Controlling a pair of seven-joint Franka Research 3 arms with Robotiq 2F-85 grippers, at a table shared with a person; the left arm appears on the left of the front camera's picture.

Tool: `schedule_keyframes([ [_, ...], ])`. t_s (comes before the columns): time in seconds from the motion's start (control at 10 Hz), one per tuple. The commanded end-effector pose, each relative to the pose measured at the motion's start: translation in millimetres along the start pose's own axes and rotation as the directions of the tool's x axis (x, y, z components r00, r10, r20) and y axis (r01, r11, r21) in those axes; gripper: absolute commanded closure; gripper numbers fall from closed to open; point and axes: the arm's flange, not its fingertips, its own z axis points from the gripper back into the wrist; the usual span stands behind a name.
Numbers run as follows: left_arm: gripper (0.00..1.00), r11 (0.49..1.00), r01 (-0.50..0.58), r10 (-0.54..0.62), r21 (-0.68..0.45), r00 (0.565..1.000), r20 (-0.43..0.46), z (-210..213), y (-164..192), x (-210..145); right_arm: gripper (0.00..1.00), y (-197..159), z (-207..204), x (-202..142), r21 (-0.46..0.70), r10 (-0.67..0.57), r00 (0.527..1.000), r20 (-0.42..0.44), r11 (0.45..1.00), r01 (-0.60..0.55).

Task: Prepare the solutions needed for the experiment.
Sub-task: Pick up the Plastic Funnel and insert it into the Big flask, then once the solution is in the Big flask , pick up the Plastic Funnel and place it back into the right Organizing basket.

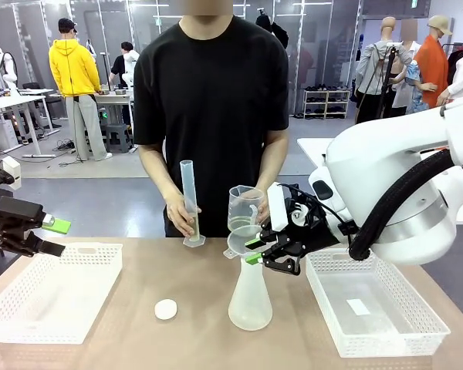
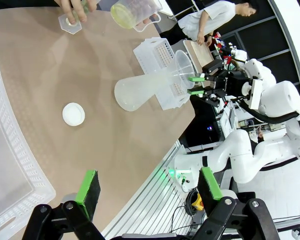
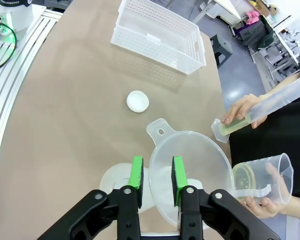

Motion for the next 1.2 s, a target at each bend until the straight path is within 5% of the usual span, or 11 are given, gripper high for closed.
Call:
schedule_keyframes([
  [0.0, 0.00, 0.999, 0.018, -0.017, -0.026, 1.000, 0.016, -1.7, 0.2, 2.3, 0.60, -2.1, -8.7, -2.5, -0.011, 0.022, 1.000, 0.018, 1.000, -0.021],
  [1.1, 0.00, 0.999, 0.018, -0.017, -0.026, 1.000, 0.016, -1.7, 0.2, 2.3, 0.60, 0.1, -0.3, -0.2, 0.001, 0.000, 1.000, -0.001, 1.000, 0.000],
])
